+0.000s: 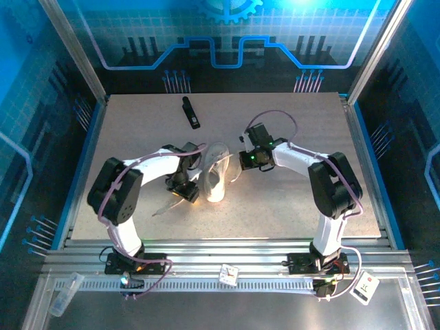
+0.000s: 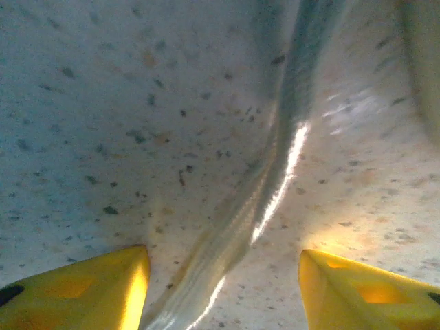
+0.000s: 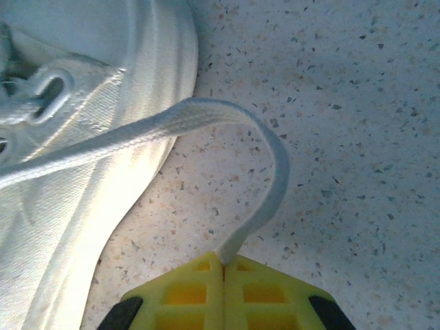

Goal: Tie the shoes

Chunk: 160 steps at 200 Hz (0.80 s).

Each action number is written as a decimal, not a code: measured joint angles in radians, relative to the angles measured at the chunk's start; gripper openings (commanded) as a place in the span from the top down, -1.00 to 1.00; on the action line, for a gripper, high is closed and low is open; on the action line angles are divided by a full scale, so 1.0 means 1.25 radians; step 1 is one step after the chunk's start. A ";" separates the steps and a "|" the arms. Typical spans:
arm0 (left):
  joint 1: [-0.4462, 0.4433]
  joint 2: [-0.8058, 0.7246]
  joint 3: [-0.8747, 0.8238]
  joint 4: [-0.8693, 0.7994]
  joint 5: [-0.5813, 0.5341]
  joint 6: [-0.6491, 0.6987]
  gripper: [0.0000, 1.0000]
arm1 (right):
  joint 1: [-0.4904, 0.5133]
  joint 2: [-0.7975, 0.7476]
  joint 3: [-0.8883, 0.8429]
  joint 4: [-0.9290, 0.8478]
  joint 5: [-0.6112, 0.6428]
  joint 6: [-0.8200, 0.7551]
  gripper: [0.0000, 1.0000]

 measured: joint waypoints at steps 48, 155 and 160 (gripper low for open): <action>-0.008 0.002 0.012 -0.024 -0.061 0.011 0.89 | -0.002 -0.050 -0.025 -0.001 0.000 -0.007 1.00; -0.008 -0.318 0.062 -0.045 -0.153 0.017 1.00 | -0.033 -0.086 -0.052 0.005 -0.039 0.004 1.00; -0.008 -0.318 0.075 -0.035 -0.150 0.017 1.00 | -0.033 -0.089 -0.055 0.005 -0.041 0.004 1.00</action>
